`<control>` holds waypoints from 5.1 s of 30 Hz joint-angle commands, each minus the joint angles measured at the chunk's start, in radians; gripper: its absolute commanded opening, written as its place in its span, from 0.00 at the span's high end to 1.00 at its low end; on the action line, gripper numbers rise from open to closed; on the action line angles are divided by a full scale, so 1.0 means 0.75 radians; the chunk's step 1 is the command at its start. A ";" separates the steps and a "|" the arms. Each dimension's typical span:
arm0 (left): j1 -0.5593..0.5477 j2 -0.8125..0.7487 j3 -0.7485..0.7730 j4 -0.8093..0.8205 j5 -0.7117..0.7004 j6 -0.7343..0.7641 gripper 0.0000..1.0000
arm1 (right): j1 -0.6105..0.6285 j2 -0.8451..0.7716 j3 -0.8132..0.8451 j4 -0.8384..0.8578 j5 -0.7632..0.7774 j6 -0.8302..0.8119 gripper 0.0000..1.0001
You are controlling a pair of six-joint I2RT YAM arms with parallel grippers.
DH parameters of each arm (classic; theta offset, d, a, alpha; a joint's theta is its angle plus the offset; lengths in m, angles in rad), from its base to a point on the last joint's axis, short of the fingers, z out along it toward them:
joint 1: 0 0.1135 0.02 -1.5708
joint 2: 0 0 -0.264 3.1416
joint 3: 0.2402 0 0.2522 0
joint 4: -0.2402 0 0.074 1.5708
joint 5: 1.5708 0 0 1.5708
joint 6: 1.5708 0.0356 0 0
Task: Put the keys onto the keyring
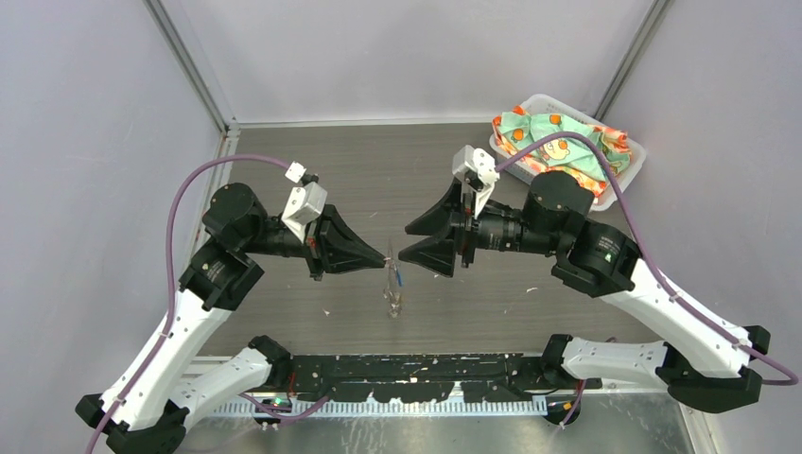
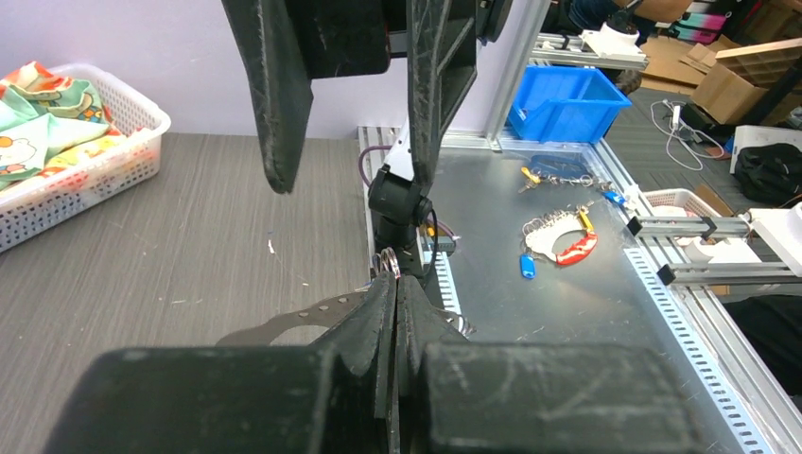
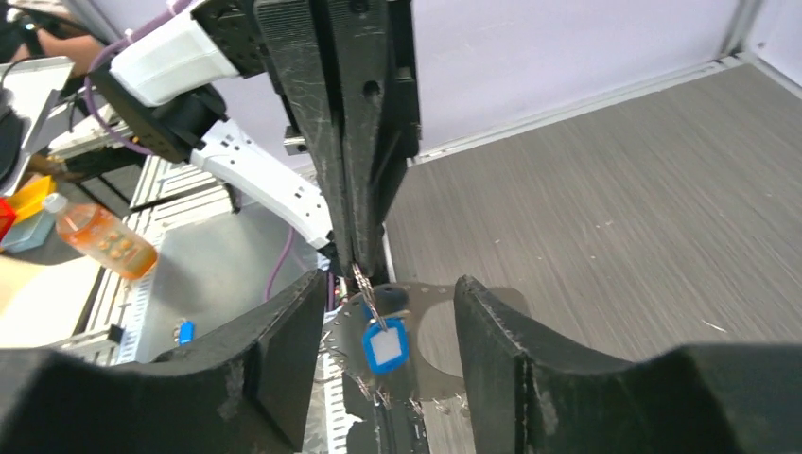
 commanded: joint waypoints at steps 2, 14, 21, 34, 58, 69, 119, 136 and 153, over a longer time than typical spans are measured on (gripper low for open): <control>0.000 -0.015 0.056 0.052 0.012 -0.030 1.00 | 0.001 0.047 0.061 -0.073 -0.170 -0.050 0.44; -0.001 -0.022 0.042 0.059 -0.007 -0.031 1.00 | 0.000 0.084 0.060 -0.054 -0.235 -0.052 0.57; -0.001 -0.023 0.040 0.061 -0.015 -0.027 1.00 | 0.002 0.134 0.080 -0.030 -0.292 -0.024 0.67; 0.000 -0.031 0.028 0.054 -0.028 -0.012 1.00 | 0.001 0.110 0.046 0.019 -0.291 -0.001 0.94; -0.003 0.211 0.353 -0.767 0.085 0.559 0.60 | 0.033 0.412 0.506 -0.694 -0.235 -0.120 0.99; -0.031 0.266 0.386 -0.861 0.039 0.647 0.65 | 0.060 0.475 0.590 -0.769 -0.216 -0.145 0.99; -0.041 0.049 0.129 -0.061 -0.025 0.015 1.00 | 0.062 -0.076 -0.198 0.100 0.049 0.199 0.57; -0.041 0.026 0.107 -0.046 -0.112 0.030 1.00 | 0.063 -0.048 -0.203 0.119 0.038 0.205 0.84; -0.040 0.008 0.095 -0.004 -0.218 0.047 1.00 | 0.064 -0.099 -0.279 0.105 0.038 0.269 0.96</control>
